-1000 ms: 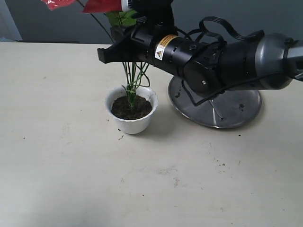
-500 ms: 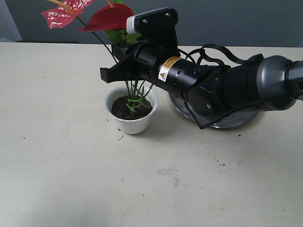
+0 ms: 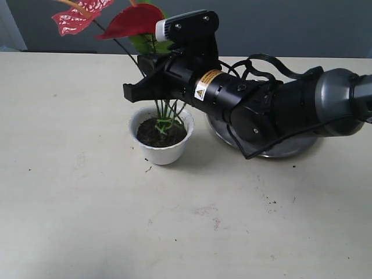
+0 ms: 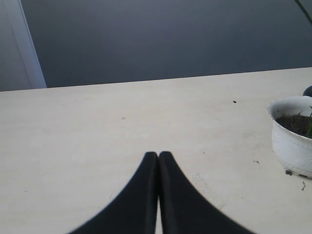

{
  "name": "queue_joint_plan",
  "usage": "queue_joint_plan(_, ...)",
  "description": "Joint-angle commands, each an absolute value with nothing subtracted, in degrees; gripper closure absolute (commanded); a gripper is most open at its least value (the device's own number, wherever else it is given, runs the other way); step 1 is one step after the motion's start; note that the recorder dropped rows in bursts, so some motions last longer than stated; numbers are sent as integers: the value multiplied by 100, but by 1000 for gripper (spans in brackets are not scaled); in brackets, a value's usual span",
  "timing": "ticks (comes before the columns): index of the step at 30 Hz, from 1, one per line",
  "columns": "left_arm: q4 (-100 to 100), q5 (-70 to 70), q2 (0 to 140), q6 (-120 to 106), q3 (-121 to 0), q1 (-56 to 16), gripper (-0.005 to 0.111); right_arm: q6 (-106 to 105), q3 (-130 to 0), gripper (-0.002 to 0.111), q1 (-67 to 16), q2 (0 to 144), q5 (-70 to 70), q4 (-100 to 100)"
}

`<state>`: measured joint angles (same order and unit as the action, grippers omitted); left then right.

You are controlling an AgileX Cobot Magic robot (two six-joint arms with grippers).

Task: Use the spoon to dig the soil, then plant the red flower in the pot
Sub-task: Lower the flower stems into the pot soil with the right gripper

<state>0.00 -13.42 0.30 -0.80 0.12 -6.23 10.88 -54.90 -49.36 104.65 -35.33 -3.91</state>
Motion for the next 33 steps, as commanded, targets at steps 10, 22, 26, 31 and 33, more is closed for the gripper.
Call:
queue_joint_plan(10, 0, -1331, 0, -58, 0, -639, 106, 1074, -5402, 83, -4928, 10485, -3286, -441)
queue_joint_plan(22, 0, -1331, 0, -58, 0, -639, 106, 1074, -5415, 83, -4928, 10485, -3314, -453)
queue_joint_plan(26, 0, -1331, 0, -58, 0, -639, 106, 1074, -5415, 83, -4928, 10485, -3300, -490)
queue_joint_plan(31, 0, -1331, 0, -58, 0, -639, 106, 962, -5415, 83, -4928, 10323, -3271, -490)
queue_joint_plan(33, 0, -1331, 0, -58, 0, -639, 106, 878, -5415, 83, -4928, 10224, -3150, -490)
